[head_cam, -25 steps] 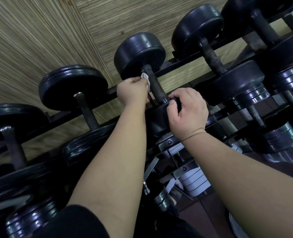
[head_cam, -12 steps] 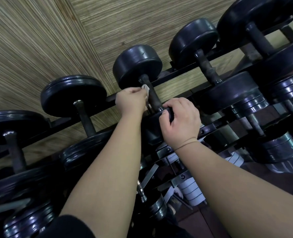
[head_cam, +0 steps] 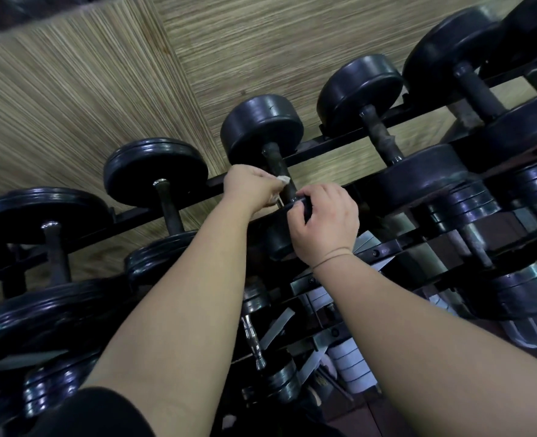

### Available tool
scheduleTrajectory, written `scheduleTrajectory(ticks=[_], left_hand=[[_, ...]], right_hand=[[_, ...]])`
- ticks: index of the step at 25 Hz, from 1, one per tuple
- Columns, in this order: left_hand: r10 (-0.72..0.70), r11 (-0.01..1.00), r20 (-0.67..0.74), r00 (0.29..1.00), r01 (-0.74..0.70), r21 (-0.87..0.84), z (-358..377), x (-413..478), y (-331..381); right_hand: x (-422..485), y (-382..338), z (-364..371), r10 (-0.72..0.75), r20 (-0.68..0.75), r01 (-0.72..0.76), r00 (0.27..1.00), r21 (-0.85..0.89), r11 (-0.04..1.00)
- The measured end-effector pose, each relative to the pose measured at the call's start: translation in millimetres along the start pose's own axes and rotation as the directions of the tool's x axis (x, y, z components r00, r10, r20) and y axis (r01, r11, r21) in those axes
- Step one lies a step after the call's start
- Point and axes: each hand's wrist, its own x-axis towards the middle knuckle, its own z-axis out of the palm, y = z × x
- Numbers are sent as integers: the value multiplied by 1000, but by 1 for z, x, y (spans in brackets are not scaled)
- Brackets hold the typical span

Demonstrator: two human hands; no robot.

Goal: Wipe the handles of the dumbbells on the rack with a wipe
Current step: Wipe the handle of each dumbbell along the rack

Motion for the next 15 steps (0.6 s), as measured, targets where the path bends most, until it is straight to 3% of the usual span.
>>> scheduleTrajectory(ticks=[3,7,12,15], left_hand=[[50,998,28,998,-51,22,-10,-27,3],[138,978,-99,986,-151,-144,-31,-65,3],[249,924,-101,963,-268,-273,-42,-114,0],[326,914,-62,943,-331,-235,-36,-141,-6]], right_hand=[[0,-6,-9,24,104,-26,994,11,1000],[1,-4,-42,138,294,-218,946,258,941],[-41,-2,-98,266,292,-372,919,415,831],[-82,8,-128,310,295,-414,904,419,808]])
